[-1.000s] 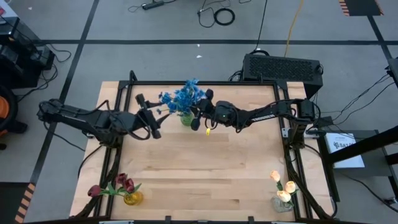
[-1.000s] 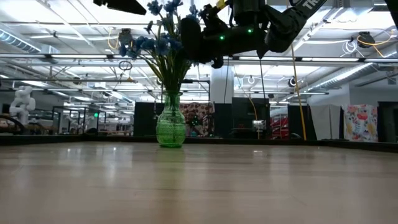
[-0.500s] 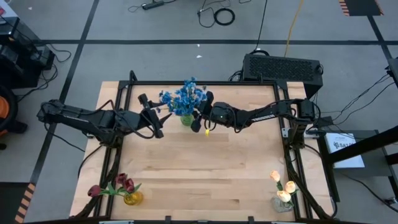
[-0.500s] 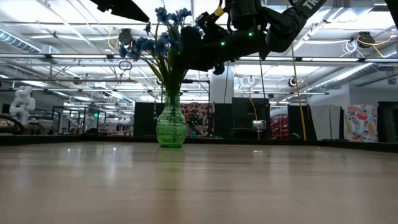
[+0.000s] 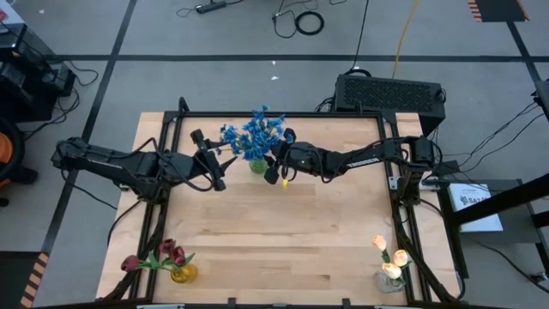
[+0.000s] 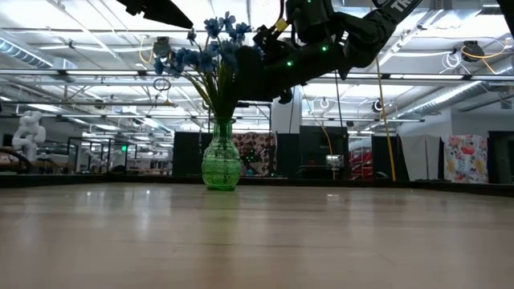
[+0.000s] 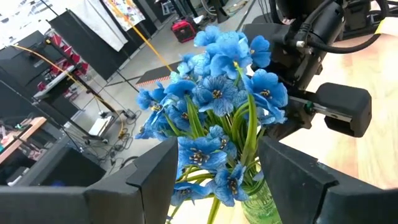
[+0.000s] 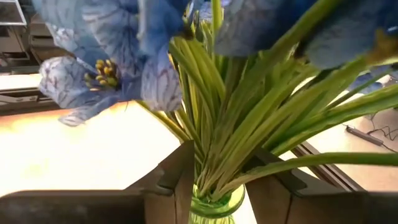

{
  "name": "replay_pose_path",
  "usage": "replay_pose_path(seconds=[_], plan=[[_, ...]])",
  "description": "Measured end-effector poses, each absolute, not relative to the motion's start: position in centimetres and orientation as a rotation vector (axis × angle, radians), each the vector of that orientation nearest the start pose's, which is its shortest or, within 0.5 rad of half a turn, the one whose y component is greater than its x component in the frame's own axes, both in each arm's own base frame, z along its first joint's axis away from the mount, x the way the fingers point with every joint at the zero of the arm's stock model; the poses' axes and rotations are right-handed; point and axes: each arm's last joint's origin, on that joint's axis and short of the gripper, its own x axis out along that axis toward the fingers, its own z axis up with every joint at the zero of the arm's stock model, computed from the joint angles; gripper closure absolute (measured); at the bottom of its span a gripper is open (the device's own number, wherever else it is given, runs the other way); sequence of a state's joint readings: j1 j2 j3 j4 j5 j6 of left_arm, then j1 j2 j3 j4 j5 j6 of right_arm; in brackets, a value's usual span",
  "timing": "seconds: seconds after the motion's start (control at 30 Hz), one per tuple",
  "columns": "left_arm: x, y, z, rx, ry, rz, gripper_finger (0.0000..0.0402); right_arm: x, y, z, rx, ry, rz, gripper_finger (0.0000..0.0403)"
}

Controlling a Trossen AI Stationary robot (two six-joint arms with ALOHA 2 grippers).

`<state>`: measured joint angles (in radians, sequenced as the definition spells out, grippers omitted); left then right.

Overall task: Sort flowers into vase by color
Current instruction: Put the blue flowers into the green vase

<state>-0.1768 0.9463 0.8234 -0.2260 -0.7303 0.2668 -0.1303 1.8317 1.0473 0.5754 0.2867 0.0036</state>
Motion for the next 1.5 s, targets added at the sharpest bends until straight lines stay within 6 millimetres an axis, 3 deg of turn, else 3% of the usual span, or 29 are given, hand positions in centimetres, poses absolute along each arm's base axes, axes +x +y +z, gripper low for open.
replay_pose_path(seconds=[0.4, 0.6, 0.73, 1.0, 1.1, 1.27, 1.5], plan=[[20.0, -1.6, 31.6, 0.415, 0.396, 0.503, 0.0172, 39.2, -5.9, 21.3, -0.056, 0.206, -0.41, 0.0235], [19.8, -1.6, 31.2, 0.413, 0.437, 0.499, 0.0172, 38.8, -5.8, 21.7, -0.08, 0.242, -0.406, 0.0238], [19.8, -1.6, 31.1, 0.412, 0.439, 0.497, 0.0172, 38.7, -5.8, 21.9, -0.084, 0.235, -0.406, 0.0268], [19.8, -1.6, 31.1, 0.396, 0.434, 0.501, 0.0172, 38.8, -5.9, 21.2, -0.084, 0.274, -0.403, 0.038], [19.8, -1.6, 31.2, 0.395, 0.433, 0.501, 0.0172, 38.8, -5.9, 21.1, -0.084, 0.282, -0.403, 0.0395], [19.8, -1.6, 31.2, 0.394, 0.432, 0.501, 0.0172, 38.8, -5.8, 21.1, -0.079, 0.284, -0.401, 0.0357], [19.8, -1.6, 31.2, 0.394, 0.431, 0.501, 0.0172, 38.6, -5.6, 21.5, -0.054, 0.282, -0.397, 0.0246]])
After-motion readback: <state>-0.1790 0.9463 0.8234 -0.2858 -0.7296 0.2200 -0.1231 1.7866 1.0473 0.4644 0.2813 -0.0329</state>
